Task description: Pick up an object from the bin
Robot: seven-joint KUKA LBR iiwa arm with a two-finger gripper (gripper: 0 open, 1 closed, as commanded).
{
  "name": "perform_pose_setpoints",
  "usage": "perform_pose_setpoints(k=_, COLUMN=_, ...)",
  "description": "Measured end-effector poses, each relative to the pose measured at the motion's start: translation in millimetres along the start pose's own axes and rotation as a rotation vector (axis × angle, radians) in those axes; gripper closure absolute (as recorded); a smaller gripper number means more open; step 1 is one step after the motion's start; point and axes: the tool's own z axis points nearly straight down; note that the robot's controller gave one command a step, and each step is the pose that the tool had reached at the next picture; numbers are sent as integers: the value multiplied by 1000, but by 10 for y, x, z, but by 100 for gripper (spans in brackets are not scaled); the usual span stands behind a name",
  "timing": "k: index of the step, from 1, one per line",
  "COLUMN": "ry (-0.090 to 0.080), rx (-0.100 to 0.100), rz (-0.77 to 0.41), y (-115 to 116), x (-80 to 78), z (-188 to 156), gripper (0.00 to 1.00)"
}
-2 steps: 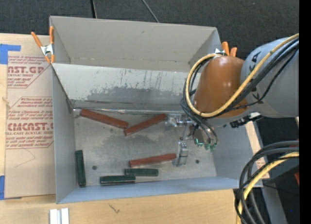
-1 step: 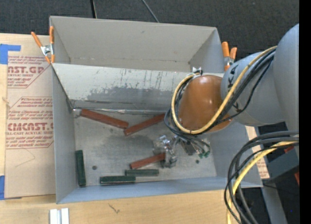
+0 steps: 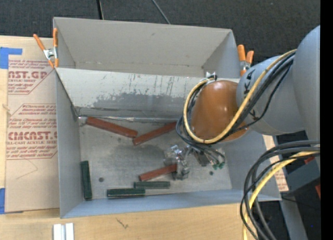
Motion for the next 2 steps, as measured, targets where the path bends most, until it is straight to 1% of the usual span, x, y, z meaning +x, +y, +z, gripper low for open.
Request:
perform_pose_setpoints(k=1, ry=6, rx=-2, rz=-30, y=52, x=32, z=-493, gripper=100)
perform_pose_setpoints(k=2, ry=-2, rx=1, rz=-125, y=81, x=168, z=-2089, gripper=100)
